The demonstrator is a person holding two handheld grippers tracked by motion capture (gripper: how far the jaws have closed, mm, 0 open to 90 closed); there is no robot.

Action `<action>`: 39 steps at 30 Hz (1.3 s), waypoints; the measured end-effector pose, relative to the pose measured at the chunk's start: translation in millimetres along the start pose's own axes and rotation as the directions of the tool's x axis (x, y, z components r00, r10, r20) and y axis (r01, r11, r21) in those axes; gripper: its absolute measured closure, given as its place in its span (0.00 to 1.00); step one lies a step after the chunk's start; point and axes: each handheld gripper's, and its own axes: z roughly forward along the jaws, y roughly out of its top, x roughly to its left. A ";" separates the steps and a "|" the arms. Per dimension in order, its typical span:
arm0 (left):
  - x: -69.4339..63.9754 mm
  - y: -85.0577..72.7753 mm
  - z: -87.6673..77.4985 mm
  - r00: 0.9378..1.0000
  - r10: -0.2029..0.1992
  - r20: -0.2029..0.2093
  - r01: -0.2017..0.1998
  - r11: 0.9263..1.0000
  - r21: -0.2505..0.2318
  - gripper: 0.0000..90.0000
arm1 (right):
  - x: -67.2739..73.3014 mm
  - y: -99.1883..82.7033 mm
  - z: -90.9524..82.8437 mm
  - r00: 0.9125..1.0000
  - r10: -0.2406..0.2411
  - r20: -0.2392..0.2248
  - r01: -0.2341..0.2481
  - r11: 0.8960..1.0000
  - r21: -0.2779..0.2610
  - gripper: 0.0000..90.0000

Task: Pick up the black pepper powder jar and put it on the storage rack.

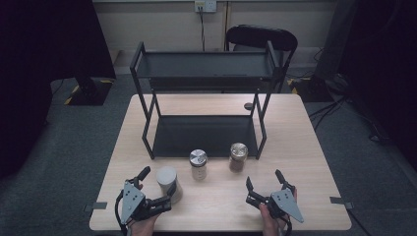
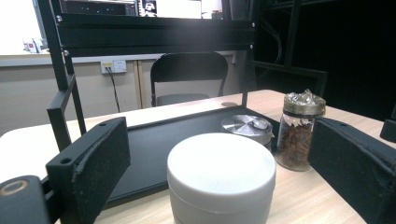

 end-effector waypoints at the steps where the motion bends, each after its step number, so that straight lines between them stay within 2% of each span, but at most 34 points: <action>1: 0.1 -0.8 0.5 1.000 -0.005 0.002 0.005 1.000 0.002 0.06 | 0.0 0.0 0.0 1.000 0.000 0.000 0.000 1.000 0.000 0.00; 16: 3.9 -9.9 8.2 0.999 -0.026 0.019 0.025 0.998 0.057 0.14 | 0.0 0.0 0.0 1.000 0.000 0.000 0.000 1.000 0.000 0.00; 28: 8.9 -14.4 12.8 0.999 -0.040 0.037 0.037 0.994 0.101 0.21 | 0.1 0.0 0.0 1.000 0.000 0.000 0.000 1.000 0.000 0.00; 32: 9.6 -17.7 14.6 0.998 -0.058 0.040 0.053 0.993 0.106 0.22 | 0.1 0.0 0.0 1.000 0.000 0.000 0.000 1.000 0.000 0.00; 39: 11.7 -19.6 17.9 0.997 -0.059 0.049 0.052 0.990 0.131 0.27 | 0.1 0.0 0.0 1.000 0.000 0.001 0.000 1.000 0.000 0.00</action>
